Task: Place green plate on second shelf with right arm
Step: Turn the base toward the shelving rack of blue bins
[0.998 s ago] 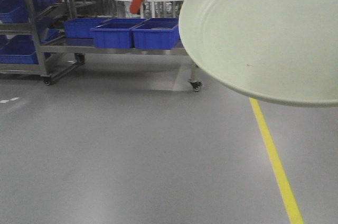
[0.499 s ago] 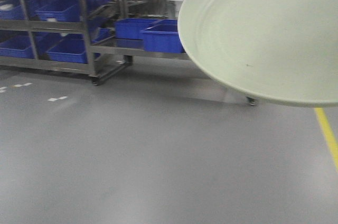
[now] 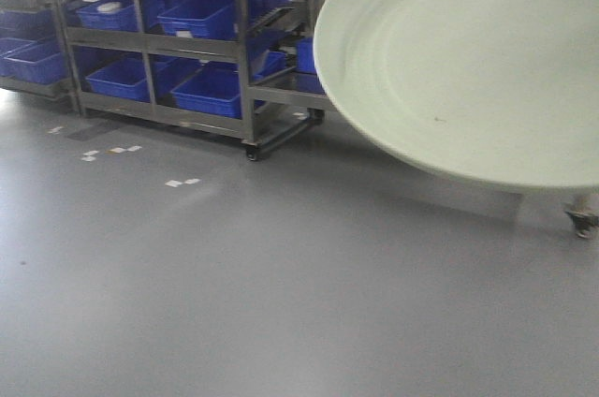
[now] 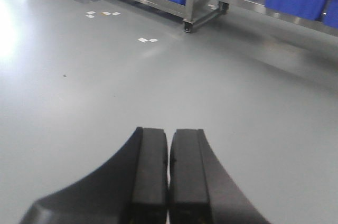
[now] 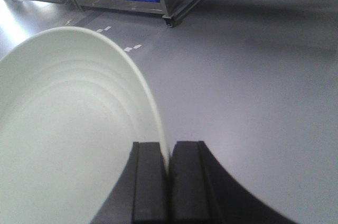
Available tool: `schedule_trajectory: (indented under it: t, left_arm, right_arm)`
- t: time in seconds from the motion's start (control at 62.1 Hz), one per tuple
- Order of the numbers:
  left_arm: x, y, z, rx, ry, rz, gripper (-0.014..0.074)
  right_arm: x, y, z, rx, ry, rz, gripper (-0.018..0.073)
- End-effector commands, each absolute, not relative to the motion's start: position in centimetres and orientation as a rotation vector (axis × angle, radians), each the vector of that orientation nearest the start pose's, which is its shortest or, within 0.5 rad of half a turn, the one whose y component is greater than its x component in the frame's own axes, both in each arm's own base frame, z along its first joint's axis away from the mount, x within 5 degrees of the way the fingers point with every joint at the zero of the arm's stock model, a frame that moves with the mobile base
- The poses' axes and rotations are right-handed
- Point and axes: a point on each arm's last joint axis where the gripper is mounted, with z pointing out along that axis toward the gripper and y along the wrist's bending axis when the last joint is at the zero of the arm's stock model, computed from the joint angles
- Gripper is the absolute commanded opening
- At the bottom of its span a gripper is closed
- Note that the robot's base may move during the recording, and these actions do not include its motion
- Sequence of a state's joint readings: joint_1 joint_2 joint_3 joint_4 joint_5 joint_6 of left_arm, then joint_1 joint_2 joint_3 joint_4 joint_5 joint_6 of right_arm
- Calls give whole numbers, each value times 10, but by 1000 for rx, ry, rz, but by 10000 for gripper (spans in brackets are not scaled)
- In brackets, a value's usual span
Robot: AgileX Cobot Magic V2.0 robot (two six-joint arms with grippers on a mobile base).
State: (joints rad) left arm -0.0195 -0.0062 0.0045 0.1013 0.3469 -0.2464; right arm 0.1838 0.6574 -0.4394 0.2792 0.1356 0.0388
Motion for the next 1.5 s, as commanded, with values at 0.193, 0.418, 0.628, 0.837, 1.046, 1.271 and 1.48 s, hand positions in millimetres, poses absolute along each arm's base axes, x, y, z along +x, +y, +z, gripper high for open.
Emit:
schedule_trajectory:
  t: [0.193, 0.418, 0.628, 0.837, 1.046, 1.271, 1.48]
  left_arm:
    - [54, 1, 176, -131, 1778, -99, 124]
    - [54, 1, 176, -131, 1778, -99, 124]
    - [54, 1, 176, -131, 1778, -99, 124]
    - [54, 1, 176, -131, 1778, -99, 124]
    - [54, 1, 176, -131, 1778, -99, 124]
    - [54, 1, 176, -131, 1778, -99, 124]
    - [54, 1, 176, -131, 1779, -99, 124]
  right_arm:
    - [139, 26, 313, 118, 1705, 381, 49]
    - [139, 26, 313, 118, 1703, 381, 49]
    - [139, 26, 313, 118, 1705, 381, 49]
    - [139, 26, 313, 118, 1707, 381, 49]
    - [139, 26, 313, 118, 1706, 381, 49]
    - [139, 26, 313, 118, 1706, 381, 49]
    - [139, 26, 313, 118, 1706, 381, 49]
